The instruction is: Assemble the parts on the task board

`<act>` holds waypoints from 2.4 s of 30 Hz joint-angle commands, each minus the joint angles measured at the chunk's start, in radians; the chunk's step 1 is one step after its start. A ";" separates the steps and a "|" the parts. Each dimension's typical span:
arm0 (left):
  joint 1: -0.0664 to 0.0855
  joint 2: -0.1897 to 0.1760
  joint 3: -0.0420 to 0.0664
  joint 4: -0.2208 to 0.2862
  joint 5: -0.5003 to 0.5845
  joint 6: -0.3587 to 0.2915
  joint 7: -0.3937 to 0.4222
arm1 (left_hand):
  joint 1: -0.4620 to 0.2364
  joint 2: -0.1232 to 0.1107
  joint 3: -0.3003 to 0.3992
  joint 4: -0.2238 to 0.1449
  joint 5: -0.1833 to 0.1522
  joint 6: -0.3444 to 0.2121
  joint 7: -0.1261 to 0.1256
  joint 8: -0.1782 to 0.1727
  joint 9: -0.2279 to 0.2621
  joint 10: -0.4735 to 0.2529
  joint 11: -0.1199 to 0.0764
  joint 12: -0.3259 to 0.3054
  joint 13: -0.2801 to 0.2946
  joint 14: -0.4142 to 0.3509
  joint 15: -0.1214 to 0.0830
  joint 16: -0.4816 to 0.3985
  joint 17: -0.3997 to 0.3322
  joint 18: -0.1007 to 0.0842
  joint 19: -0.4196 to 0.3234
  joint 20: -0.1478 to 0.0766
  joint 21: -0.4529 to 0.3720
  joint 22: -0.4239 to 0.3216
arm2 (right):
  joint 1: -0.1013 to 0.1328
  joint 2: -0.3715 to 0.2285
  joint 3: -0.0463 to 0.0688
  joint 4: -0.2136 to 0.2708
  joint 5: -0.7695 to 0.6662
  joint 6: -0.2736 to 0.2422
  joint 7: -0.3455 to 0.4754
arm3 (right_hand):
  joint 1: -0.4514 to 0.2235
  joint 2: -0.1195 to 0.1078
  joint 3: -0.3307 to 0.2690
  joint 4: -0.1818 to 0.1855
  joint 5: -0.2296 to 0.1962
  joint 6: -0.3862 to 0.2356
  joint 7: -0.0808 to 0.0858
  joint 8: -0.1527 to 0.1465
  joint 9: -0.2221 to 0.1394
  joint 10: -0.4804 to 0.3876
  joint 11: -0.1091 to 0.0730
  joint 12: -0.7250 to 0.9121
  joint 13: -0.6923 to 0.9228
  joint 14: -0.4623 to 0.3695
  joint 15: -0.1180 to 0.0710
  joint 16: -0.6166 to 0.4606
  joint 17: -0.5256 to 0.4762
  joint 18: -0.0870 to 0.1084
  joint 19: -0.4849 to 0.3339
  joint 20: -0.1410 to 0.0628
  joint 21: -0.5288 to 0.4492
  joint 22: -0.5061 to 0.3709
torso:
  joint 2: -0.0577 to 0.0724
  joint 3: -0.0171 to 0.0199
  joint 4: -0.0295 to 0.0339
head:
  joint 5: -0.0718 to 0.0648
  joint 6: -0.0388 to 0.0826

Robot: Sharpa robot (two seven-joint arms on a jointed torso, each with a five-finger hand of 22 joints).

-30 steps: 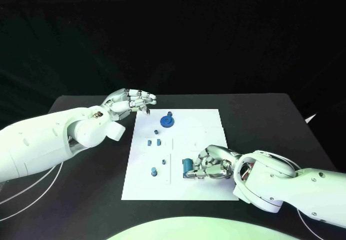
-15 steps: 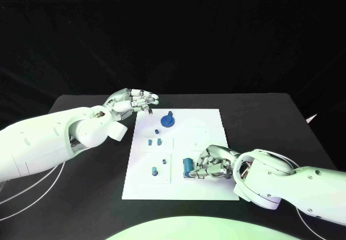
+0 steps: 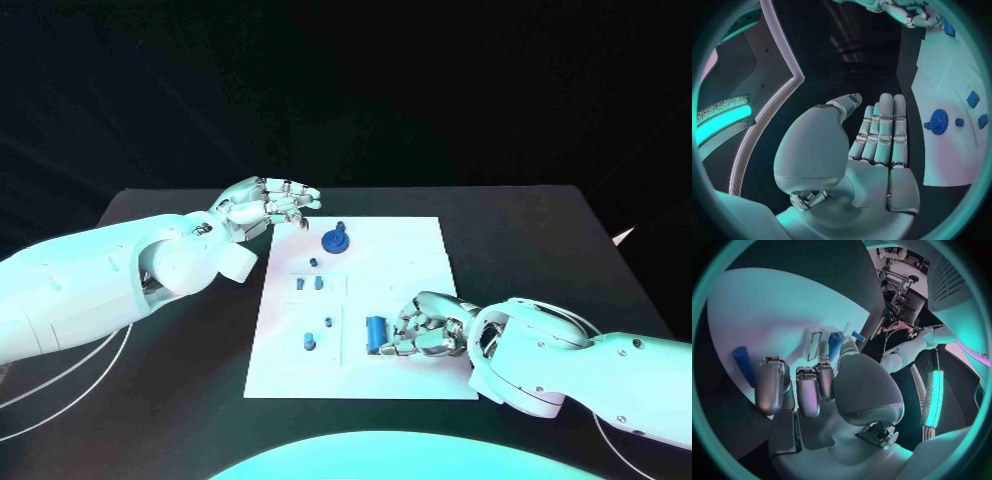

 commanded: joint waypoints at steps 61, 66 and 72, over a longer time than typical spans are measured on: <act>-0.001 -0.010 0.000 -0.044 0.021 0.031 0.010 | 0.008 0.009 0.002 0.006 0.001 -0.007 0.006 0.008 0.002 -0.008 0.001 0.007 -0.001 -0.007 0.001 -0.005 0.000 0.006 0.011 0.001 -0.010 -0.004 | 0.022 -0.120 0.003 0.069 -0.095 -0.161 0.015 | 0.064 0.016 -0.066 -0.004 -0.134 -0.027 0.016 -0.040 -0.012 0.013 0.010 -0.001 0.067 0.082 0.004 -0.003 0.168 -0.001 0.019 -0.002 -0.023 0.193 | -0.001 -0.0014 -0.0004 | -0.014 0.006; -0.003 -0.020 0.001 -0.036 0.026 0.031 0.021 | 0.008 0.008 0.002 0.006 0.000 -0.007 0.006 0.008 0.002 -0.008 0.001 0.007 -0.001 -0.007 0.001 -0.005 0.000 0.005 0.012 0.001 -0.010 -0.004 | 0.035 -0.192 0.003 0.077 -0.172 -0.119 -0.005 | 0.075 0.015 -0.066 -0.005 -0.132 -0.012 0.013 -0.036 -0.010 0.016 0.009 0.003 0.071 0.084 0.003 0.001 0.176 -0.003 0.022 0.000 -0.010 0.196 | 0.000 -0.0017 -0.0001 | -0.023 0.011; -0.004 -0.026 0.001 -0.032 0.029 0.029 0.024 | 0.006 0.006 0.000 0.007 -0.001 -0.007 0.006 0.009 0.002 -0.009 0.001 0.008 -0.001 -0.007 0.001 -0.005 0.000 0.005 0.012 0.001 -0.011 -0.005 | 0.038 -0.241 0.003 0.072 -0.211 -0.087 -0.030 | 0.074 0.000 -0.077 -0.001 -0.148 -0.007 0.013 -0.039 -0.010 0.010 0.009 -0.006 0.064 0.084 0.003 0.000 0.174 -0.003 0.023 0.001 -0.008 0.196 | 0.001 -0.0018 -0.0011 | -0.031 0.017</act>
